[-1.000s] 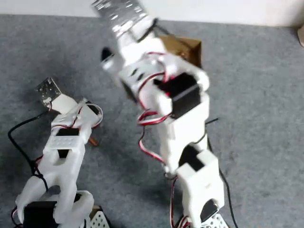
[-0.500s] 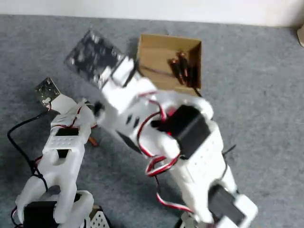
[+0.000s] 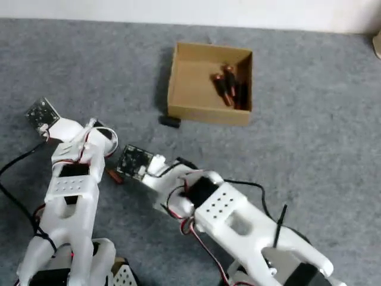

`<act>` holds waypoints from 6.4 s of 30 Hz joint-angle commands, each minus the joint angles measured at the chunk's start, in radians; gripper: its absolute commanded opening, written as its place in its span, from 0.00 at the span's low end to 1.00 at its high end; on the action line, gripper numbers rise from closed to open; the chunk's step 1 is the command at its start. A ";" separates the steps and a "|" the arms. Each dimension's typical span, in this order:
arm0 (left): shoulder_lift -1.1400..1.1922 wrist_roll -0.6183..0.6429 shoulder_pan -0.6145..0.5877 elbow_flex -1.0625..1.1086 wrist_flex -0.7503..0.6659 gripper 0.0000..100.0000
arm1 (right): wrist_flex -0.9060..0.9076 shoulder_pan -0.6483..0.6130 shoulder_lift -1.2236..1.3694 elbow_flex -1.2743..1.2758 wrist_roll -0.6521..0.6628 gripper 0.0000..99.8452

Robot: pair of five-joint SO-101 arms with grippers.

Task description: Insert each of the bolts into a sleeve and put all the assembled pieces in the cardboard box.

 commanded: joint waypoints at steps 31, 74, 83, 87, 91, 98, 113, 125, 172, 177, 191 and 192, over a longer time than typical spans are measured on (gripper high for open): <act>-0.039 0.005 -0.042 -0.013 -0.020 0.01 | -0.372 0.211 0.673 -0.567 0.058 0.30; -0.694 -0.364 0.189 0.262 0.149 0.01 | -0.173 0.389 -1.079 0.441 -0.083 0.30; -1.276 -0.566 0.188 0.516 0.571 0.01 | -0.018 0.530 -1.267 0.684 -0.083 0.30; -1.190 -0.649 0.189 0.521 0.664 0.01 | -0.021 0.553 -1.316 0.855 -0.083 0.30; -1.218 -0.675 0.194 0.568 0.710 0.01 | 0.171 0.610 -1.333 0.943 -0.077 0.30; -1.253 -0.672 0.194 0.567 0.824 0.01 | 0.452 0.628 -1.336 0.906 -0.075 0.30; -1.253 -0.671 0.196 0.567 0.845 0.01 | 0.453 0.628 -1.336 0.903 -0.075 0.30; -1.251 -0.674 0.194 0.567 0.845 0.01 | 0.453 0.630 -1.337 0.908 -0.075 0.30; -1.248 -0.669 0.194 0.567 0.802 0.01 | 0.453 0.653 -1.336 0.909 -0.077 0.30; -1.250 -0.669 0.189 0.567 0.802 0.01 | 0.453 0.653 -1.336 0.909 -0.077 0.30; -1.251 -0.566 0.108 0.487 0.862 0.01 | 0.453 0.653 -1.336 0.909 -0.081 0.30; -1.251 -0.566 0.101 0.460 0.916 0.01 | 0.453 0.653 -1.336 0.909 -0.081 0.30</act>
